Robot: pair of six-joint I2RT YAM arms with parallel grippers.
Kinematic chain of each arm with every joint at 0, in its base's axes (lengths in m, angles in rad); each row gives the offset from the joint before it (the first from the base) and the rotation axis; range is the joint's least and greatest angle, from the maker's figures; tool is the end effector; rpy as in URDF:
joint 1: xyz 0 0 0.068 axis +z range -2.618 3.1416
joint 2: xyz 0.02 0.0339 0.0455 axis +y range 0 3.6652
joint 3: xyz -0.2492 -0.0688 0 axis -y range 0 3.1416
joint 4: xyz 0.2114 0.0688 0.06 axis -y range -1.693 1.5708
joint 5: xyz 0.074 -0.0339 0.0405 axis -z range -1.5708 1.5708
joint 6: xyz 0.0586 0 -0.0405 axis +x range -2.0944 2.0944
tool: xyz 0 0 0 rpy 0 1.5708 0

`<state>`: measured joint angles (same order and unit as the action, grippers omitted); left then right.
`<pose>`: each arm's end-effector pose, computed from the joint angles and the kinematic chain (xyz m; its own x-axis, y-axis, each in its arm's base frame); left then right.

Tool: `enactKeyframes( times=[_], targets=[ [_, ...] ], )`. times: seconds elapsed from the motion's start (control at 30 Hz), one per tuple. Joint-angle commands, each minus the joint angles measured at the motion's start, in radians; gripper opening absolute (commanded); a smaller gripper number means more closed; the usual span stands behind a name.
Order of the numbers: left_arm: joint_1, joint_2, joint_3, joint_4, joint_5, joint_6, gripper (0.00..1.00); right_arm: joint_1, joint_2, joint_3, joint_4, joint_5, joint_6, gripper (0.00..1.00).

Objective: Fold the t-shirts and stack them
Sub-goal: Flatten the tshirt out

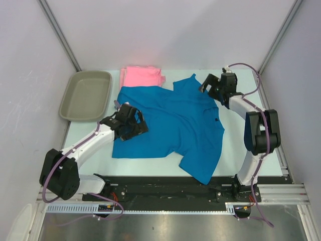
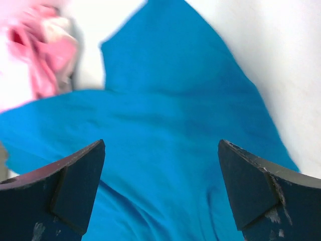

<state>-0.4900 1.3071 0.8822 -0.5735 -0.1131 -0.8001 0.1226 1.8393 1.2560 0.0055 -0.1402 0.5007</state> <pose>0.2184 -0.1090 0.2105 -0.8135 -0.3740 -0.4454 -0.2439 0.9146 -0.3225 0.4021 0.0578 0.2153 -0.5894 0.4063 -0.6982 0.0521 0.8816 0.4691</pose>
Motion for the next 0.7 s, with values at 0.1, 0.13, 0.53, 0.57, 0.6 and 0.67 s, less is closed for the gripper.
enactKeyframes(
  times=[0.1,0.13,0.53,0.57,0.6,0.67],
  targets=[
    [0.042,0.044,0.034,0.064,0.047,0.056,1.0,0.002,0.279,0.229,0.249,-0.248,0.202,0.99],
    [0.048,0.049,0.035,0.069,0.055,0.058,1.0,0.006,0.302,0.256,0.238,-0.254,0.202,0.99],
    [0.119,0.092,0.029,0.087,0.076,0.096,1.0,0.043,0.54,0.578,0.078,-0.155,0.184,1.0],
    [0.125,0.092,0.026,0.087,0.079,0.101,1.0,0.043,0.552,0.595,0.024,-0.138,0.179,1.0],
    [0.134,0.092,0.024,0.087,0.079,0.102,1.0,0.042,0.564,0.638,-0.002,-0.093,0.176,1.0],
    [0.142,0.092,0.021,0.086,0.082,0.105,1.0,0.042,0.603,0.669,-0.082,-0.072,0.168,1.0]
  ],
)
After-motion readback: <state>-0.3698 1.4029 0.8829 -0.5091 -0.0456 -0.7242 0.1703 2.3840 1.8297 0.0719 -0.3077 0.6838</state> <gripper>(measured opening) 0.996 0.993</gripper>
